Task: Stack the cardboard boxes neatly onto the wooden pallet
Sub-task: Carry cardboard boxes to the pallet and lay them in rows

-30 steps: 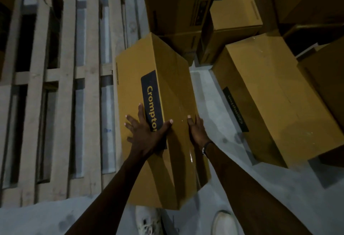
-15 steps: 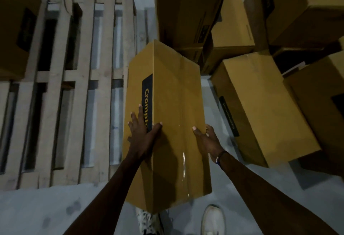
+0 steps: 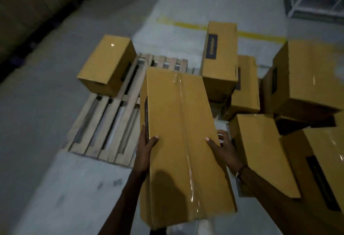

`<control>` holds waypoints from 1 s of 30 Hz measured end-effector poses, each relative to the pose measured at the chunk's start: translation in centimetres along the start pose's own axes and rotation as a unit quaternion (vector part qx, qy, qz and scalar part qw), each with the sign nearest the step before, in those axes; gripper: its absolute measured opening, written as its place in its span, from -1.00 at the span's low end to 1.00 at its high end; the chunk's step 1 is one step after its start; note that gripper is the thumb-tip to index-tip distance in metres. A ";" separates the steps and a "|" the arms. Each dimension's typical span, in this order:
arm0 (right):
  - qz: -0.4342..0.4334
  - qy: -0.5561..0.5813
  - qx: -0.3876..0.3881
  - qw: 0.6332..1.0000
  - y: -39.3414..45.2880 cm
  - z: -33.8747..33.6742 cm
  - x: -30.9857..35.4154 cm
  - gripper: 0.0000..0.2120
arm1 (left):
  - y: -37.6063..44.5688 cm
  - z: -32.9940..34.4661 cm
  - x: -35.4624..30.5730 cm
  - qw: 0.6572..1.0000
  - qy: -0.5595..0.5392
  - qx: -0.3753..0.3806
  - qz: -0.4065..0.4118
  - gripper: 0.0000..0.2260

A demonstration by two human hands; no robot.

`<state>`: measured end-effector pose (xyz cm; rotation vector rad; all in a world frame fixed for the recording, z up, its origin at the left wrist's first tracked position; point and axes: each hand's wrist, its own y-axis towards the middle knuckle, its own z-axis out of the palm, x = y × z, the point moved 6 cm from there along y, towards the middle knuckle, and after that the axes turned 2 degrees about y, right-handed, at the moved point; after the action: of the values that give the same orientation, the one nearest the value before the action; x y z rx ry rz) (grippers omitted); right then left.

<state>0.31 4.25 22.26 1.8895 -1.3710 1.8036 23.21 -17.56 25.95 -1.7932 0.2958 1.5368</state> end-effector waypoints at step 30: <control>-0.225 -0.118 0.382 0.889 -43.5 40.0 30.7 -0.33 | -53.8 -43.0 -10.9 0.905 -0.202 -0.364 0.092 -0.49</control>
<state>53.33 -13.64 58.37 2.5728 -0.1533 2.0524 85.50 -11.41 56.76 -1.9371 -0.3801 2.3135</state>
